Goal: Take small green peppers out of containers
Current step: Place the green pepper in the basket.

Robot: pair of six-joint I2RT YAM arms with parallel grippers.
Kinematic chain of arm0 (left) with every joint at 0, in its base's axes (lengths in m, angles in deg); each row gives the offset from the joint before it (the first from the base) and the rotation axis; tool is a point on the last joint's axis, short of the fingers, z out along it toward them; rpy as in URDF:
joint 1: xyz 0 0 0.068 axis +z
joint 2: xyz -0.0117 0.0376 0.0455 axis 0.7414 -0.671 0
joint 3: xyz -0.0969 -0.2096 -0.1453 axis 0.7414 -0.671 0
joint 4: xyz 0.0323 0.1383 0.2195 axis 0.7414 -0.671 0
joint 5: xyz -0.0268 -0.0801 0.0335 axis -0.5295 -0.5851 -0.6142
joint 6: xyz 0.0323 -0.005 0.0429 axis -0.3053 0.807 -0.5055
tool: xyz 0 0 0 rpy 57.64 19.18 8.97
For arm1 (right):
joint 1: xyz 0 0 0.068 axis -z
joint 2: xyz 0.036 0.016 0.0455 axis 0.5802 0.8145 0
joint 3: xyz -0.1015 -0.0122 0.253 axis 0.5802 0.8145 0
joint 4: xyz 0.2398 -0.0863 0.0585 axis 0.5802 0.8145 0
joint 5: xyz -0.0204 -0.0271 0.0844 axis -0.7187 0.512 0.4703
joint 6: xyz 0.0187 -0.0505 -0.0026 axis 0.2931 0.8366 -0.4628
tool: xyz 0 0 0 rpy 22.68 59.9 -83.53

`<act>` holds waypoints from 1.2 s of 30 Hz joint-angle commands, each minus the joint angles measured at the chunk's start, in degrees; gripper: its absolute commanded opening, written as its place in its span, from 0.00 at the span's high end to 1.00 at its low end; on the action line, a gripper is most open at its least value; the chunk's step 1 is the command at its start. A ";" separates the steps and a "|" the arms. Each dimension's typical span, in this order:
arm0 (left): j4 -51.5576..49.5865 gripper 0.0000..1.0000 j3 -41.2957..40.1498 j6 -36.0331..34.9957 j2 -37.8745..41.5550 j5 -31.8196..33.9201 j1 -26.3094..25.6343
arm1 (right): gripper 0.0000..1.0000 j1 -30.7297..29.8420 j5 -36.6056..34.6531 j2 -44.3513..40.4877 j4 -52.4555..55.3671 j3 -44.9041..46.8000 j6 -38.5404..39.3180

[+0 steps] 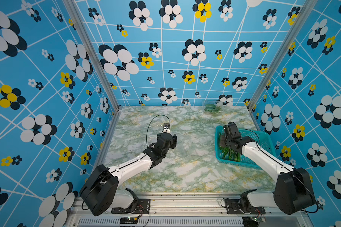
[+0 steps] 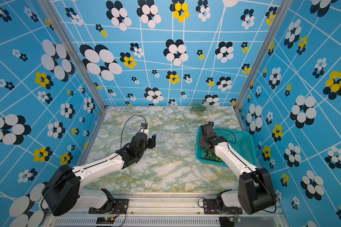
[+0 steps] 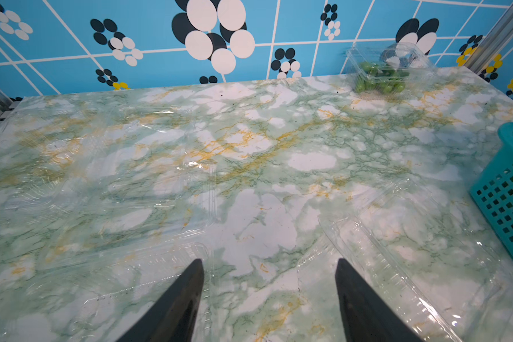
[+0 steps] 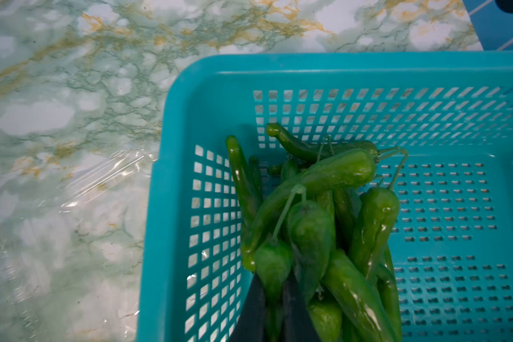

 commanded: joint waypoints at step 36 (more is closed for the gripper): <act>1.63 0.29 18.49 -5.66 -13.35 -1.66 -3.27 | 0.13 -0.50 -2.62 43.40 19.77 -72.97 3.50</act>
